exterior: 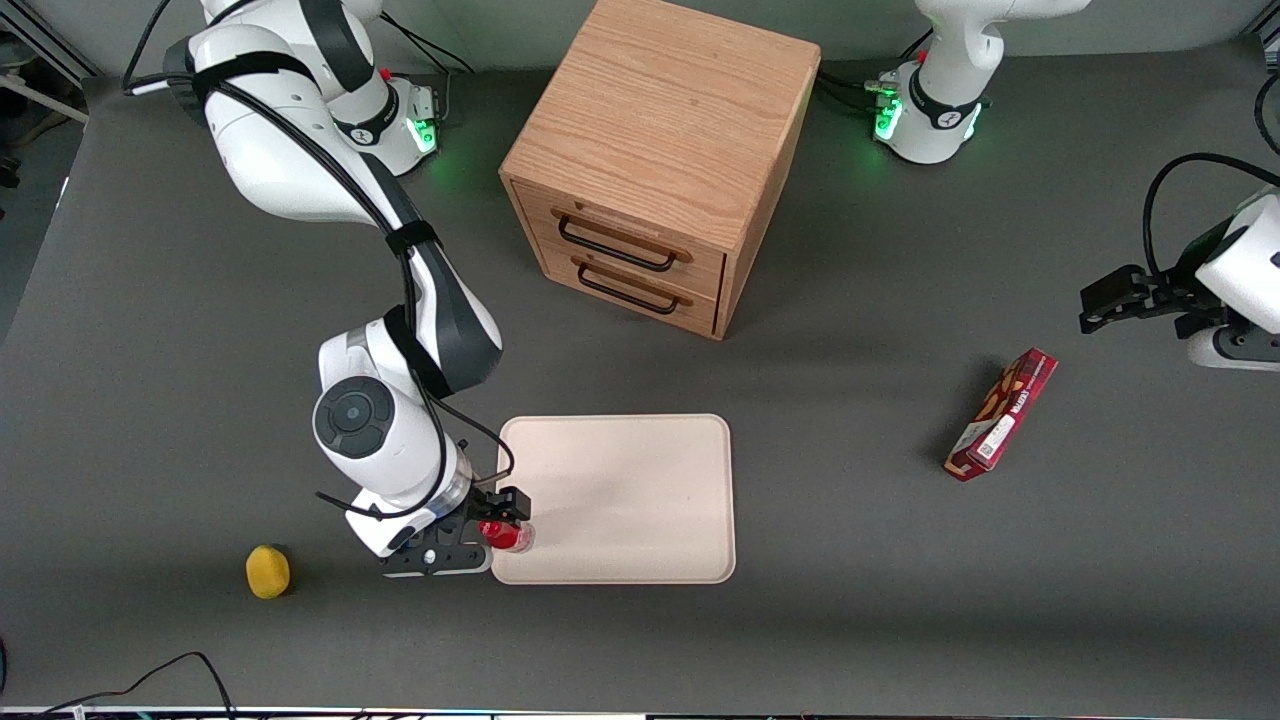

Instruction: Place coke bottle on tray

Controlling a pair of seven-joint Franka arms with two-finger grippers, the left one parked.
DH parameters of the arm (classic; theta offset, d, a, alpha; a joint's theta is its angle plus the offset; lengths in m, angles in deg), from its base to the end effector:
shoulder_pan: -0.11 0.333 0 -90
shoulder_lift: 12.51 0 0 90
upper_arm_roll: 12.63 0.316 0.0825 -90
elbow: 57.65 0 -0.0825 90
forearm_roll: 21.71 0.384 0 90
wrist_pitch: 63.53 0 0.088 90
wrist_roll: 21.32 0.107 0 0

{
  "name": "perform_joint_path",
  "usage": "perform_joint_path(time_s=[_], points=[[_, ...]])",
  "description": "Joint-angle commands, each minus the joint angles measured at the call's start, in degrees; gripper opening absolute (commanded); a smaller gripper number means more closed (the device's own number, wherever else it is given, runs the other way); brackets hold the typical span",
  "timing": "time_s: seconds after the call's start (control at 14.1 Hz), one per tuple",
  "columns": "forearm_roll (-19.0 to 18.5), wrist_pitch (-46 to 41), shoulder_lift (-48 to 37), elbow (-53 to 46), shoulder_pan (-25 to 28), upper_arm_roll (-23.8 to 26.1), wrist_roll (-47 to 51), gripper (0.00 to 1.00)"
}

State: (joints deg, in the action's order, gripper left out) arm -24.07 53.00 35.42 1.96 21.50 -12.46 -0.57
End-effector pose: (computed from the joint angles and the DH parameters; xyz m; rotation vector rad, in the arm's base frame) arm 0.7308 0.2854 0.3545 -3.1085 -0.0443 -0.2482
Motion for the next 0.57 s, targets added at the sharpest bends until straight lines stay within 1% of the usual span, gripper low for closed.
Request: perform_joint_path(time_s=[0.0,0.14,0.21,0.35,0.5], points=[[-1.3,-7.2,-5.5,-0.7,0.1,-0.7,0.7,1.0],[-3.2,-11.0,-10.3,0.2,-0.6,-0.7,-0.1,1.0],[-3.3,-12.5,-12.8,2.7,-2.0,-0.6,-0.1,1.0],[-2.6,-12.0,-19.5,10.3,-6.3,1.0,-1.1,1.0],[-2.6,-12.1,-25.3,16.1,-9.2,2.0,-4.7,1.0]])
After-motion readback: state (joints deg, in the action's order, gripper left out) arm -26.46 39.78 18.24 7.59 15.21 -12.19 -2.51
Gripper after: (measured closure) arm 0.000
